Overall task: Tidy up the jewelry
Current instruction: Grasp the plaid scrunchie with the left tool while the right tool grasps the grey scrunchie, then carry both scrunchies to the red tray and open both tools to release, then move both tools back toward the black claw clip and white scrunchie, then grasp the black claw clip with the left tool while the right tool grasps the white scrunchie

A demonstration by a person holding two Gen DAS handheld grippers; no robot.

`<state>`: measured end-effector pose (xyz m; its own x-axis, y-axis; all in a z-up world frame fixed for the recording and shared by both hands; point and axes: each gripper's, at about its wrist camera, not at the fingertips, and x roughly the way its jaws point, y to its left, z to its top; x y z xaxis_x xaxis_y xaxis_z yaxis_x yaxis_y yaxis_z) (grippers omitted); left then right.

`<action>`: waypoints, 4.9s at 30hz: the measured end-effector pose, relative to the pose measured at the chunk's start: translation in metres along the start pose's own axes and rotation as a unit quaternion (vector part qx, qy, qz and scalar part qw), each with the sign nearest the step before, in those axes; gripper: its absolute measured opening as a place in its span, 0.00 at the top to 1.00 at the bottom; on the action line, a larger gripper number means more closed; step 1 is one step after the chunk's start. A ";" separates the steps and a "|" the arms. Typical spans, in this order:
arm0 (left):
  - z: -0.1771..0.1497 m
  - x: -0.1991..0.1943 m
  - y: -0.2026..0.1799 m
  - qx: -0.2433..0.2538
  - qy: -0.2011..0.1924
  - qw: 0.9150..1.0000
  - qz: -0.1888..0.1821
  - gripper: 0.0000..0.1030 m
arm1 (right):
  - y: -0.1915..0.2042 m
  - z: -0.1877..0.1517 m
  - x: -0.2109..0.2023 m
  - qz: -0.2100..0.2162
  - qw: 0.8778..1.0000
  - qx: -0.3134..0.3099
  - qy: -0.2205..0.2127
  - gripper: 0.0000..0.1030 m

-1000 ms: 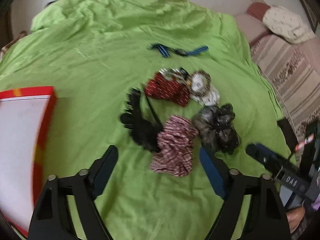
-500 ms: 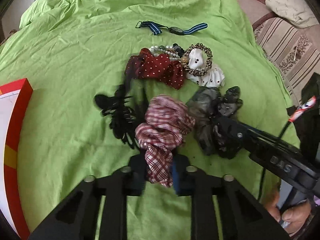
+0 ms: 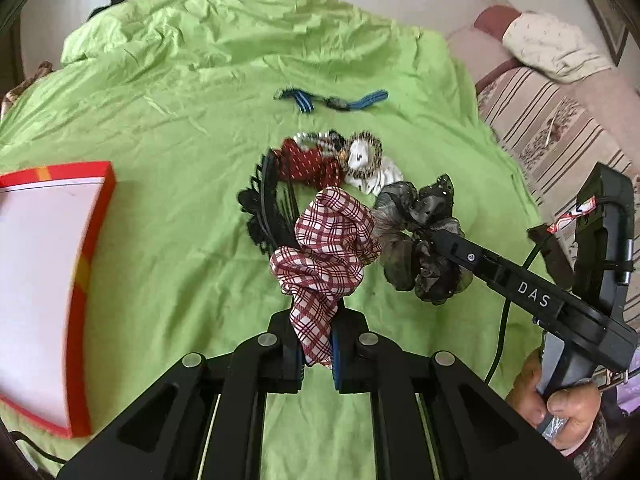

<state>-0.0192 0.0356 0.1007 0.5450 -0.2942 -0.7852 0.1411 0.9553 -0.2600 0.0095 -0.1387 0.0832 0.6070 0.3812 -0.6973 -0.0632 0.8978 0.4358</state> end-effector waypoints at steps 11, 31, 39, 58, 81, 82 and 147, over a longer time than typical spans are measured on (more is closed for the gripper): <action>-0.017 -0.079 0.052 -0.033 -0.059 0.997 0.032 0.91 | 0.057 -0.005 -0.046 0.026 0.999 -0.042 -0.022 0.88; 0.033 -0.071 0.292 -0.141 -0.024 0.973 0.182 0.91 | 0.232 0.001 0.074 0.102 0.979 -0.150 0.089 0.88; 0.053 -0.028 0.361 -0.177 0.012 0.962 0.209 0.91 | 0.274 0.006 0.163 0.105 0.974 -0.147 0.135 0.88; 0.060 -0.043 0.372 -0.186 -0.034 0.963 0.193 0.60 | 0.283 0.015 0.186 0.096 0.976 -0.160 0.113 0.49; 0.031 -0.125 0.146 -0.098 -0.118 0.976 0.153 0.30 | 0.148 -0.010 0.010 0.067 0.993 -0.097 0.028 0.35; 0.030 -0.121 0.139 -0.094 -0.115 0.978 0.148 0.30 | 0.139 -0.012 0.007 0.059 0.993 -0.095 0.027 0.35; 0.054 0.140 0.025 -0.005 0.025 0.996 0.082 0.54 | -0.061 0.078 0.121 -0.054 0.998 -0.009 0.032 0.85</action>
<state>0.1053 0.0200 0.0151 0.5189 -0.1349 -0.8441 0.0447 0.9904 -0.1308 0.1483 -0.1648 0.0166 0.5592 0.2941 -0.7752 -0.0144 0.9383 0.3456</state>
